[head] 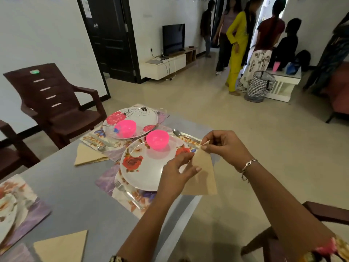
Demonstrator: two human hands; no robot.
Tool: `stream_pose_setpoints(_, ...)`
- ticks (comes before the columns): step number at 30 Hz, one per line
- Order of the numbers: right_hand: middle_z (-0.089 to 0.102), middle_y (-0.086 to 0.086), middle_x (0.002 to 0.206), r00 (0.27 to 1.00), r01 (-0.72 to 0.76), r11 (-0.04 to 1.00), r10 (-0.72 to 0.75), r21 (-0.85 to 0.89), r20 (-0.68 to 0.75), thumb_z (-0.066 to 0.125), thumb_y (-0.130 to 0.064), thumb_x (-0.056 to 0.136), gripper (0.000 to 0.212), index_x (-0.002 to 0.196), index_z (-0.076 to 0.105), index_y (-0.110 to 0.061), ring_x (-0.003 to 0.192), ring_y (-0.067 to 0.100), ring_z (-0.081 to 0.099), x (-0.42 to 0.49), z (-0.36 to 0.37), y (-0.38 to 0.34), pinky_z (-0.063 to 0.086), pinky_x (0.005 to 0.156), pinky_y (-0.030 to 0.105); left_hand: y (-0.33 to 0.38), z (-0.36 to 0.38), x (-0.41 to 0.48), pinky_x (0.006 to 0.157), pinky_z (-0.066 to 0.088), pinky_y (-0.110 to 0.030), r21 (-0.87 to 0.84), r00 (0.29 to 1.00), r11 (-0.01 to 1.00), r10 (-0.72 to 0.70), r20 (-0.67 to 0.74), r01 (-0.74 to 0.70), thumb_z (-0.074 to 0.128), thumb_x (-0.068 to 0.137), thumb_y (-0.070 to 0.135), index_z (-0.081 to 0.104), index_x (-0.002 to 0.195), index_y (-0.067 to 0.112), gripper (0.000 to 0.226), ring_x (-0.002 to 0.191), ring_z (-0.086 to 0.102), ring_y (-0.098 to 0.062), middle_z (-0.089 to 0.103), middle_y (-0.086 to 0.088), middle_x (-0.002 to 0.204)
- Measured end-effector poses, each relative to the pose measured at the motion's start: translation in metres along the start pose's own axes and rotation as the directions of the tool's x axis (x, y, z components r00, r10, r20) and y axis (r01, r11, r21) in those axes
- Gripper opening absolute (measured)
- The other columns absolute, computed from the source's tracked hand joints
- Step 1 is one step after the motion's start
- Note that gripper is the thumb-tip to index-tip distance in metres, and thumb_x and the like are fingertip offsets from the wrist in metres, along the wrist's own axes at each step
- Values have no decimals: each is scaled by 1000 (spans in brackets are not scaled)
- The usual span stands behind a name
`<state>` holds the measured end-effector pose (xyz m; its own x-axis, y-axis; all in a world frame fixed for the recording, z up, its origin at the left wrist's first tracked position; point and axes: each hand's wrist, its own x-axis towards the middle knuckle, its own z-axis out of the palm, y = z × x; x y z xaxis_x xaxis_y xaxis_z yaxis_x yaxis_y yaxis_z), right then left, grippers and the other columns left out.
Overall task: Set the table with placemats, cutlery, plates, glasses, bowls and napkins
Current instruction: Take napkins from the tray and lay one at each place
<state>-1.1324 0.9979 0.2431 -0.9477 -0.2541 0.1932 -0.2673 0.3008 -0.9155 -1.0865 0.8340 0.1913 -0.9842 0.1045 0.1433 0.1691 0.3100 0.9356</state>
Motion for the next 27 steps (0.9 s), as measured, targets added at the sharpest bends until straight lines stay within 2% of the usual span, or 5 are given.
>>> stream_pose_setpoints(6, 60, -6, 62, 995, -33, 999, 32, 12, 91, 63, 8, 79, 6, 78, 65, 2, 60, 6, 52, 77, -27, 23, 45, 58, 13, -10, 13, 74, 73, 51, -25, -235, 993, 966, -113, -18, 105, 68, 80, 13, 71, 86, 21, 11, 81, 66, -10, 71, 4, 84)
stream_pose_setpoints(9, 61, -5, 65, 992, -88, 992, 79, 92, 101, 62, 7, 81, 4, 80, 63, 4, 58, 4, 54, 114, -33, 35, 46, 59, 14, -15, 14, 105, 62, 47, -26, -309, 979, 935, -198, -43, 175, 63, 84, 3, 70, 78, 19, 18, 68, 62, -10, 69, 6, 70)
stream_pose_setpoints(17, 67, -1, 72, 849, -520, 751, 400, 407, 345, 50, -24, 89, 22, 94, 64, -8, 56, 5, 61, 163, -34, 94, 48, 52, 16, -28, 20, 170, 39, 35, -16, -505, 888, 818, -418, -194, 274, 59, 88, 3, 60, 80, 9, 10, 46, 47, -7, 52, 0, 59)
stream_pose_setpoints(22, 68, 10, 91, 728, -663, 669, 469, 338, 501, 65, -14, 73, 35, 106, 63, -2, 78, 20, 65, 194, -33, 138, 56, 68, 30, -47, 33, 206, 55, 51, -29, -559, 784, 792, -501, -367, 245, 57, 89, 4, 60, 81, 9, 10, 67, 56, -20, 59, -7, 71)
stream_pose_setpoints(27, 66, 11, 75, 738, -649, 714, 508, 261, 444, 59, 6, 83, 11, 93, 61, 3, 58, 15, 66, 255, -44, 177, 55, 52, 24, -66, 60, 245, 58, 54, -28, -610, 679, 756, -578, -452, 237, 61, 86, -1, 49, 95, 19, 25, 81, 63, -23, 63, -8, 88)
